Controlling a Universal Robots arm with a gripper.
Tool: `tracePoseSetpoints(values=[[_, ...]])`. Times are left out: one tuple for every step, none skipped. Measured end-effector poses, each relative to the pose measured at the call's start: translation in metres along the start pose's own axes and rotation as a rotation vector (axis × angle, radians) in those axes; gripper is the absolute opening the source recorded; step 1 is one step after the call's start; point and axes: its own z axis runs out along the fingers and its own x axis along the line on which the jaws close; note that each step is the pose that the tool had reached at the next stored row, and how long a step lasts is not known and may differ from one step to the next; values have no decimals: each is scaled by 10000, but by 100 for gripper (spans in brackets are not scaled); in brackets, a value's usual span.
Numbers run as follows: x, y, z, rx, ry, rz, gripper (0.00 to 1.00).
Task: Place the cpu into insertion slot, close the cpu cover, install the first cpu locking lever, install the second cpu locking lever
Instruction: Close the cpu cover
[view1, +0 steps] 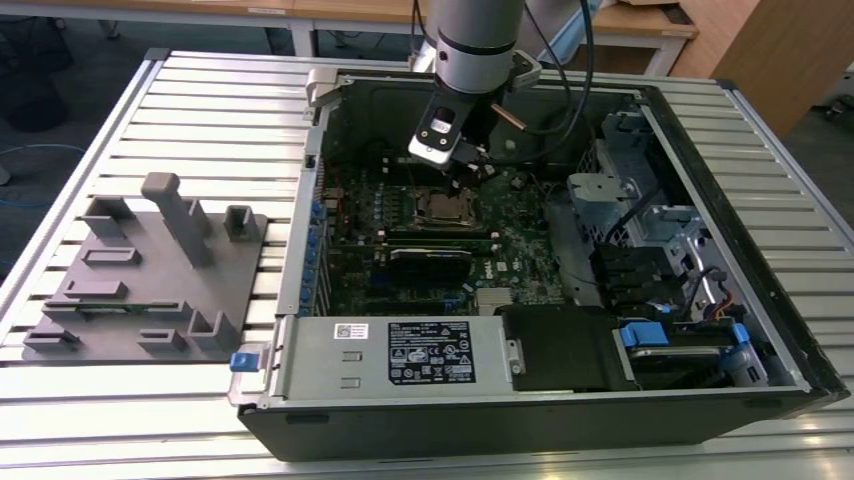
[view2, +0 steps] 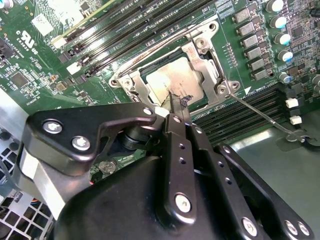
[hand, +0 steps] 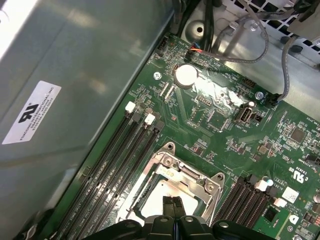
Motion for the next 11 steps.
tracePoseSetpoints(values=[[0, 0, 0, 0, 0, -6, 10], [0, 0, 0, 0, 0, -8, 10], [0, 0, 0, 1, 0, -8, 10], [0, 0, 0, 0, 0, -9, 10], [0, 0, 0, 0, 0, -9, 10], [0, 0, 0, 0, 0, -10, 10], [0, 0, 0, 0, 0, -10, 10], [0, 0, 0, 1, 0, -10, 10], [0, 0, 0, 0, 0, -11, 10], [0, 0, 0, 0, 1, -15, 10], [0, 0, 0, 0, 1, -23, 10]])
